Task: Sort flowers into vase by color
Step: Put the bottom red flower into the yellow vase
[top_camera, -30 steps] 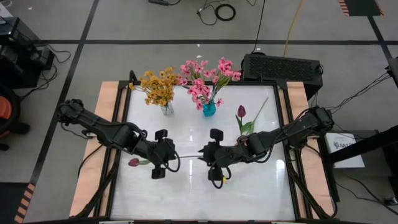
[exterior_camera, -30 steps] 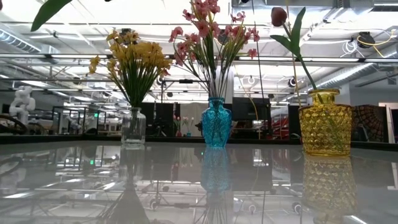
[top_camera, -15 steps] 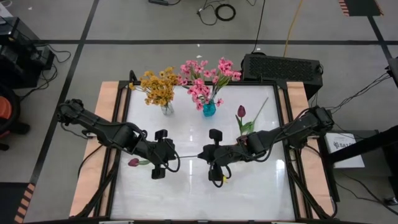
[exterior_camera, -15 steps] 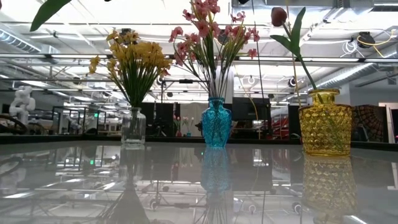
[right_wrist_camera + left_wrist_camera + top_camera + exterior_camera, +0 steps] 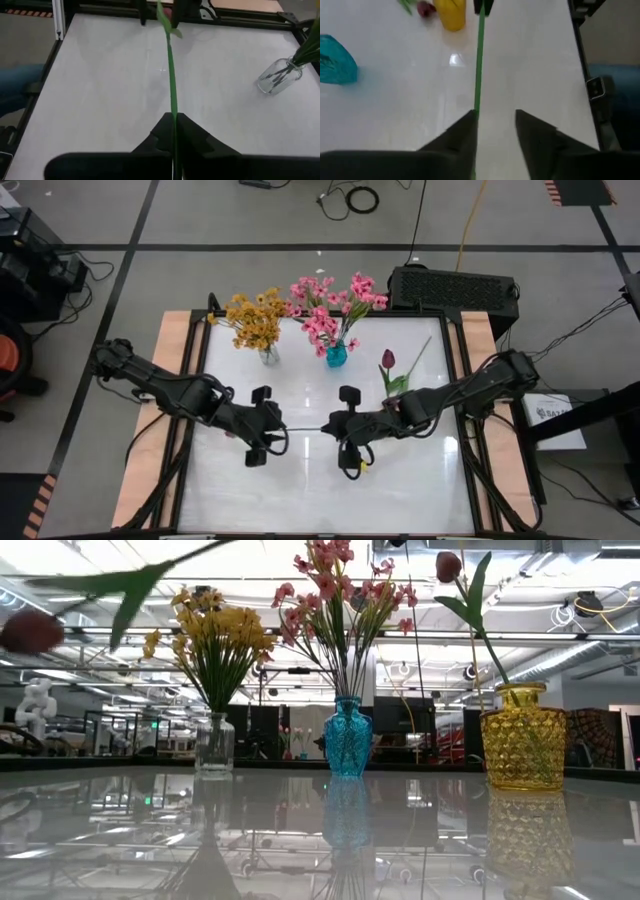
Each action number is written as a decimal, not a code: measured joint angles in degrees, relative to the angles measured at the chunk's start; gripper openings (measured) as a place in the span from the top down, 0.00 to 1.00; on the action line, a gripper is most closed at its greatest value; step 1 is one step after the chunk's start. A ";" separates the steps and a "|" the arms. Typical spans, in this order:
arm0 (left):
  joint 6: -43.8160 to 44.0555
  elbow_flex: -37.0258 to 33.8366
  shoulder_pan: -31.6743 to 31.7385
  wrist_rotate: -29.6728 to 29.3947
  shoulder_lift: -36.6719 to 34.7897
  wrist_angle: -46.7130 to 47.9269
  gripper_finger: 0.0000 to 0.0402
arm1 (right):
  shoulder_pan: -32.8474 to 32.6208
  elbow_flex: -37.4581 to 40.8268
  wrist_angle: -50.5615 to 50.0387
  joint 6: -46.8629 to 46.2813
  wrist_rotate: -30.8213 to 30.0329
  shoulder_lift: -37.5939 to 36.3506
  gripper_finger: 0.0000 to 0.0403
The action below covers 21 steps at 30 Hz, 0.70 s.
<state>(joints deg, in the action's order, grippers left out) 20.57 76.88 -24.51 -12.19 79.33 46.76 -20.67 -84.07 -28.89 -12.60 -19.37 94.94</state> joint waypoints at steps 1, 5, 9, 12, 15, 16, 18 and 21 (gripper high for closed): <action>0.16 0.24 0.00 -0.40 -0.55 -0.01 0.61 | 0.00 0.00 -0.36 -0.02 0.01 -0.62 1.00; 2.72 1.60 -1.24 -7.59 -3.63 -0.63 0.48 | -0.11 0.02 -2.52 -0.28 -1.07 -4.09 1.00; 1.24 2.47 -6.78 -19.80 -8.85 -4.91 0.45 | -0.91 0.02 -5.81 -0.96 -3.41 -8.95 1.00; -2.70 2.48 -12.35 -26.92 -12.49 -9.22 0.44 | -2.18 0.02 -9.09 -2.58 -6.48 -12.77 1.00; -8.13 2.49 -17.57 -33.48 -14.67 -13.15 0.44 | -4.50 0.24 -11.54 -4.22 -11.07 -16.47 1.00; -10.00 2.48 -18.96 -35.32 -15.02 -14.04 0.44 | -5.42 0.53 -11.42 -4.64 -12.57 -17.60 1.00; -12.70 2.49 -21.16 -38.95 -15.20 -15.57 0.44 | -7.41 1.67 -11.16 -5.29 -15.76 -19.89 1.00; -15.05 2.47 -23.61 -42.88 -15.17 -16.04 0.44 | -10.41 4.65 -9.76 -6.46 -21.51 -23.01 1.00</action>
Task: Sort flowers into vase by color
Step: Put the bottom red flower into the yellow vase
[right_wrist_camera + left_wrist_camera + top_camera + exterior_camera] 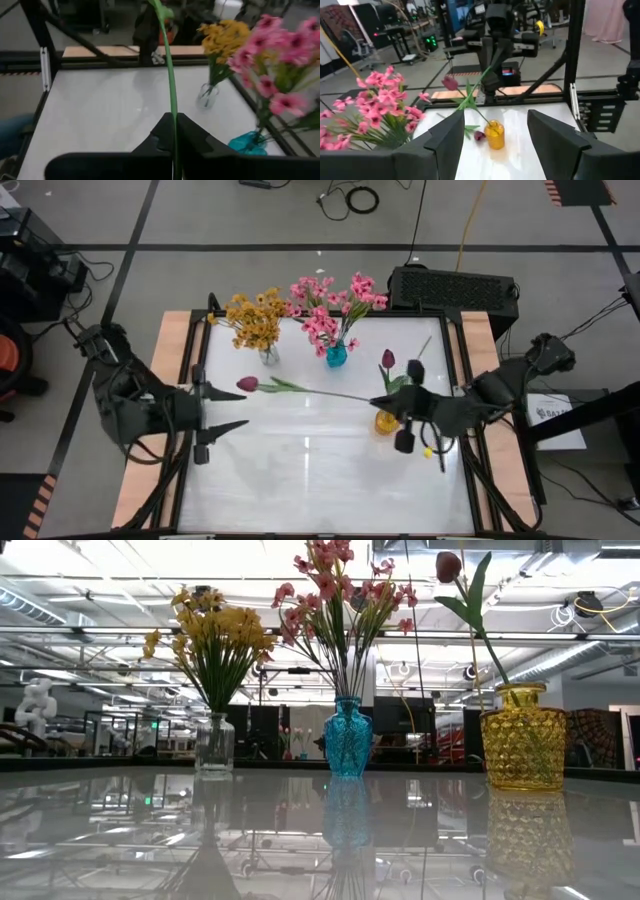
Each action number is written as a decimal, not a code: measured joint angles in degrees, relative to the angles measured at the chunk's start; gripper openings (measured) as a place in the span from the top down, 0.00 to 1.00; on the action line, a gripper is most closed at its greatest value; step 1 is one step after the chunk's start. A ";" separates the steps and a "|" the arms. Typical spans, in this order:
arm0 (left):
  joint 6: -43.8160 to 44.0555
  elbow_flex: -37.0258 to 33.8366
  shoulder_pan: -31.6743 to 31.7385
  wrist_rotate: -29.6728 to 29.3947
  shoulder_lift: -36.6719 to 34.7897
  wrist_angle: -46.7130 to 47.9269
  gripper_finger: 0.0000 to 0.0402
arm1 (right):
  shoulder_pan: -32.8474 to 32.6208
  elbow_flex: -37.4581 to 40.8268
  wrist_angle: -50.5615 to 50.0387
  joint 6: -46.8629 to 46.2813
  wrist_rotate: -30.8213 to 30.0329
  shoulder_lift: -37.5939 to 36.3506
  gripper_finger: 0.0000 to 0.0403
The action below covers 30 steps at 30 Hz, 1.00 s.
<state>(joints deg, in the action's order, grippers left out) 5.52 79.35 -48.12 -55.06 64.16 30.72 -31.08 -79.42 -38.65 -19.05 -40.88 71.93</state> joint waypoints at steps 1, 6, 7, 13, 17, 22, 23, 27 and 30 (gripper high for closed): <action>-0.30 0.00 -0.55 -0.81 -0.01 -0.17 0.44 | -0.91 1.42 0.88 -0.27 -1.67 -1.01 1.00; 0.15 0.00 -1.40 -1.45 0.96 -0.40 0.44 | -3.71 11.42 16.91 2.98 -6.80 -5.76 1.00; 0.56 0.00 -1.37 -1.56 1.58 -0.42 0.44 | -3.92 13.94 22.06 4.91 -6.97 -6.40 1.00; 1.44 0.00 -1.43 -3.79 6.13 -1.80 0.44 | -3.02 27.74 54.96 18.60 -6.60 -7.96 1.00; -0.24 0.00 -0.62 -4.96 9.77 -6.60 0.44 | -1.54 34.23 78.43 26.72 -0.06 -5.51 1.00; -9.98 -0.04 3.02 -5.34 15.93 -21.56 0.44 | 1.14 36.59 95.17 30.24 8.83 -0.25 1.00; -12.75 -0.04 3.71 -5.22 16.99 -25.80 0.44 | 1.61 36.57 96.75 30.36 10.25 0.90 1.00; -23.61 -0.04 6.62 2.17 20.53 -41.51 0.44 | 3.00 36.59 104.70 30.49 14.66 6.52 1.00; -26.08 -0.04 9.08 6.29 21.90 -48.40 0.44 | 3.33 36.59 110.49 31.28 16.30 10.15 1.00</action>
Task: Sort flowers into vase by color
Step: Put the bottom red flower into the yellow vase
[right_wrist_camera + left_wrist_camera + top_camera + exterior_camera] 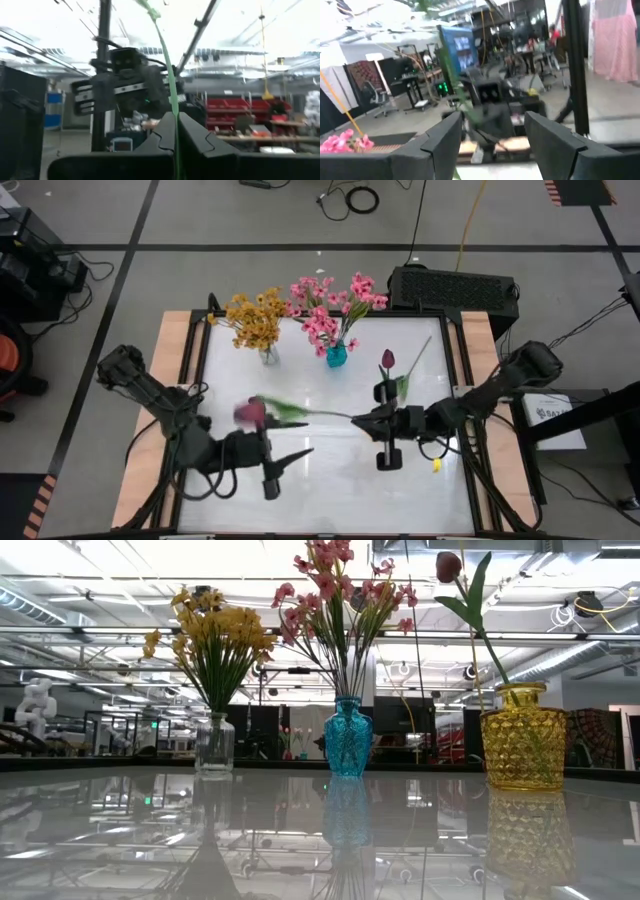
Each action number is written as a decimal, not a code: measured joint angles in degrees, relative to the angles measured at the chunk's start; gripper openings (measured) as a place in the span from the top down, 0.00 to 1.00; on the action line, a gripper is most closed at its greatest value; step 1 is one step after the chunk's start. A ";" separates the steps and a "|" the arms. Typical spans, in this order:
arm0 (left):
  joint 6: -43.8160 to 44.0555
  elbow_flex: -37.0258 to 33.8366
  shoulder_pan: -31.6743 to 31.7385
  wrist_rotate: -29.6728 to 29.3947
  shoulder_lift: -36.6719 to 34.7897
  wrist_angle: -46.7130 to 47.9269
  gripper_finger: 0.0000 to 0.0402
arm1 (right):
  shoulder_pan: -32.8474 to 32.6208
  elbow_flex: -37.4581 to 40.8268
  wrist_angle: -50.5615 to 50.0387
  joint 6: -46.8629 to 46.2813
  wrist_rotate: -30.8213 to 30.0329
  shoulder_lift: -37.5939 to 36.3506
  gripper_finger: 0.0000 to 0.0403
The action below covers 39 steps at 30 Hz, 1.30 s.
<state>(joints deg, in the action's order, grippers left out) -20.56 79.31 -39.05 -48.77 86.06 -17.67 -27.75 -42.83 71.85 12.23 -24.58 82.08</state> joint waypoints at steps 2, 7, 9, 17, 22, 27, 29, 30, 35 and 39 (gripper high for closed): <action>-0.76 0.00 1.40 0.70 0.05 -1.64 0.44 | 0.00 0.00 3.47 1.05 1.74 1.96 1.00; 0.78 0.00 5.37 10.24 0.09 -3.50 0.44 | -0.02 0.00 6.46 2.16 2.65 4.83 1.00; 2.10 0.00 6.22 15.07 0.09 -5.18 0.44 | -0.02 0.00 6.31 2.21 2.65 5.30 1.00; 1.75 0.00 7.88 18.34 0.06 -6.69 0.54 | 0.27 0.00 6.45 2.75 2.49 5.84 1.00; 0.47 0.00 7.91 19.39 0.06 -6.45 0.73 | 0.31 0.00 6.45 3.06 2.49 5.84 1.00; -1.16 0.00 7.91 19.54 0.05 -6.02 0.95 | 0.31 0.00 6.34 3.27 2.49 5.84 1.00; -2.19 0.00 7.91 19.40 0.04 -5.59 0.97 | 0.26 0.00 6.05 3.06 1.98 5.84 0.99; -2.38 0.00 7.91 18.86 0.04 -5.38 0.97 | 0.24 0.00 5.71 2.46 1.24 5.83 0.97; -1.47 0.00 7.95 15.16 -1.47 0.68 0.95 | -1.01 -0.02 -5.31 -3.98 -6.60 1.73 0.81; 3.61 0.00 8.75 14.34 -3.03 8.53 0.97 | -1.97 -0.19 -26.50 -14.84 -8.72 -6.43 0.68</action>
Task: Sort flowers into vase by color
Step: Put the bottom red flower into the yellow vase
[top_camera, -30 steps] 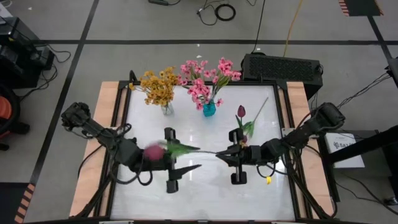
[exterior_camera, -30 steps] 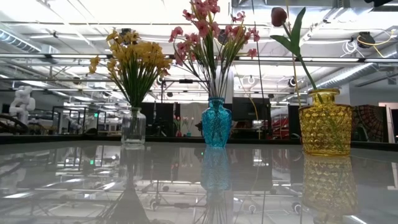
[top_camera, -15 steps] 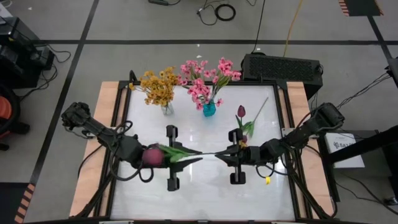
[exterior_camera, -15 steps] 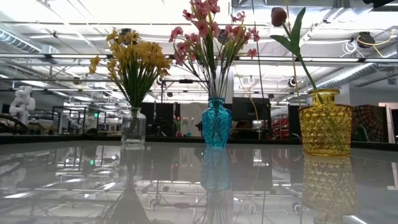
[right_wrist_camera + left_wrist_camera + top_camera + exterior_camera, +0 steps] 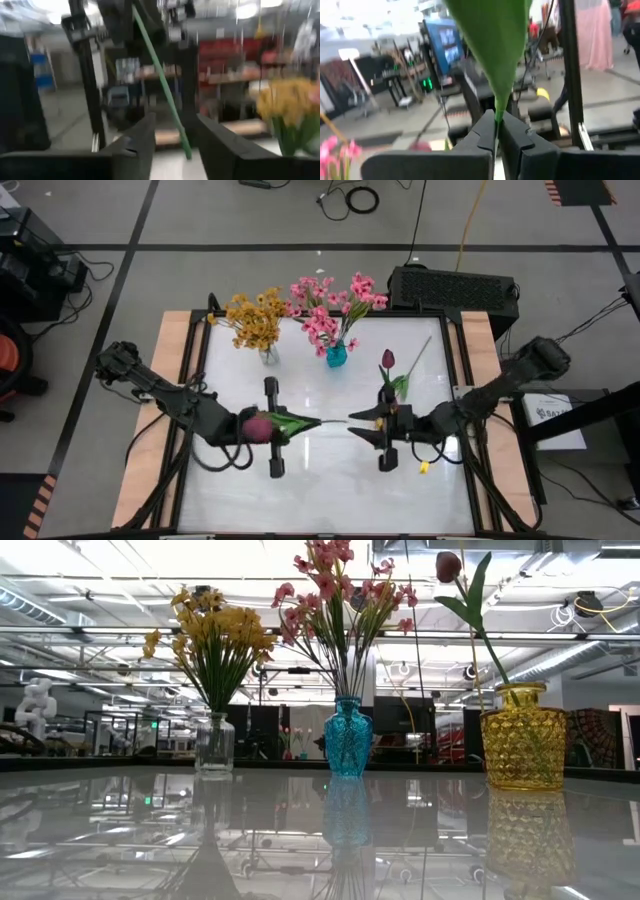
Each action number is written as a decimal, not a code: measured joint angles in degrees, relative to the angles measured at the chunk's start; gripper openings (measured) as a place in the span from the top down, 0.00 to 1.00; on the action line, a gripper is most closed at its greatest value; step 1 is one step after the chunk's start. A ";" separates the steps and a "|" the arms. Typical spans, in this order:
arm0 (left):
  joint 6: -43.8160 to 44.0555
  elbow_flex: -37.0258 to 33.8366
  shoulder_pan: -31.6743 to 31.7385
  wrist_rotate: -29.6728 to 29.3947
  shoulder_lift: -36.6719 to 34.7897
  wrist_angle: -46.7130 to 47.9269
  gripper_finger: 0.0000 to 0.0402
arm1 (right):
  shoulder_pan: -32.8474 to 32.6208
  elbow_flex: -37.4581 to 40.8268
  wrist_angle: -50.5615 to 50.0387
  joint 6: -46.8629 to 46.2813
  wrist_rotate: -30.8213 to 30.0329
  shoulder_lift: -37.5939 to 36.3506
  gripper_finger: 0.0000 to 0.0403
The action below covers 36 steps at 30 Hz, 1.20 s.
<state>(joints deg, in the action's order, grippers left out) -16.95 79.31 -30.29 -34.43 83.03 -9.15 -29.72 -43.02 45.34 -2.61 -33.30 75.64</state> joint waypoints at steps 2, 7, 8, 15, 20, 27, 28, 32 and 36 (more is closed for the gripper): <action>3.23 0.00 0.52 -0.14 -0.50 4.41 0.97 | -0.02 -1.67 -12.18 -4.47 0.11 -4.00 0.62; 12.42 0.00 2.94 2.27 -0.57 12.79 0.97 | 0.01 -9.38 -29.85 -7.77 0.04 -8.27 0.56; 14.23 0.00 3.76 3.47 -0.14 13.75 0.97 | -0.02 -11.18 -31.69 -6.59 0.08 -7.90 0.56; 18.47 0.00 6.72 9.29 2.62 15.77 0.97 | 0.47 -23.67 -37.14 1.98 0.42 1.44 0.56; 19.28 0.00 6.69 10.57 3.90 16.44 0.98 | 2.26 -28.44 -36.94 3.74 0.24 6.29 0.56; 21.03 0.00 6.66 10.64 3.92 19.34 0.96 | 4.72 -29.19 -36.46 3.52 2.94 8.81 0.56; 21.03 0.00 6.66 10.64 3.92 19.34 0.96 | 5.03 -29.19 -36.35 3.26 3.99 8.91 0.57; 21.00 0.00 6.66 10.63 3.92 19.38 0.95 | 5.87 -29.23 -35.17 2.88 5.12 9.81 0.65; 21.00 0.00 6.70 10.55 3.92 19.58 0.95 | 6.10 -29.23 -34.56 3.04 5.26 10.20 0.81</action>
<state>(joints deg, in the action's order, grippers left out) 4.04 79.31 -23.59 -23.88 86.96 10.44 -23.62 -72.25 10.79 0.43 -28.03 85.84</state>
